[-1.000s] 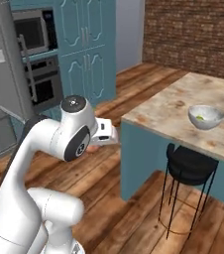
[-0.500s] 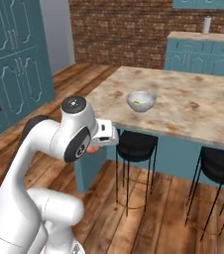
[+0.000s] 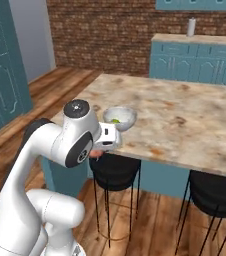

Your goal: Retrieve the pear and peach from the fridge and place them into the bowl on the dining table.

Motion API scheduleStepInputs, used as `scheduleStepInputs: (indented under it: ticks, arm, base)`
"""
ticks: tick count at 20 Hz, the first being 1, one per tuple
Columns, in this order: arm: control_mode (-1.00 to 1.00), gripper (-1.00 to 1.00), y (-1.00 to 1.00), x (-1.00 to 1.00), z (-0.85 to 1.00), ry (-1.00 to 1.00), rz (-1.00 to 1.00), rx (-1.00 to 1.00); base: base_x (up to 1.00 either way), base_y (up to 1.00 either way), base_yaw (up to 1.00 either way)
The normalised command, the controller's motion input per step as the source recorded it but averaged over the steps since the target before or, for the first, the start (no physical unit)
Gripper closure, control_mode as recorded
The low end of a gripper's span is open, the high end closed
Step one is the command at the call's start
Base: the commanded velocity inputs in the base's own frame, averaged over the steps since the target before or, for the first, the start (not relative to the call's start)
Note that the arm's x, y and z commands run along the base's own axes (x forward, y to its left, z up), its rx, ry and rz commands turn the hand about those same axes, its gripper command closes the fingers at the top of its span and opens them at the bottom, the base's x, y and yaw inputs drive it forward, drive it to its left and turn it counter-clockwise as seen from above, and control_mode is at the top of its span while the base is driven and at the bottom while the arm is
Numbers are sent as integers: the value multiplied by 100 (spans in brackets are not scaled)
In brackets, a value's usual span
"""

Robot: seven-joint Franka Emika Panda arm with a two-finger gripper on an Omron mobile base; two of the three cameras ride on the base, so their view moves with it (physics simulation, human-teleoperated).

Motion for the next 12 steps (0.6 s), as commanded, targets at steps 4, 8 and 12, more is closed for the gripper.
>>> scheduleStepInputs:
  ticks: [4,8,12]
  arm:
    - [100,100,0,0,0,0,0,0]
    - [100,100,0,0,0,0,0,0]
    - [100,100,0,0,0,0,0,0]
  base:
    - [100,0,1]
    - [100,0,7]
    - [100,0,17]
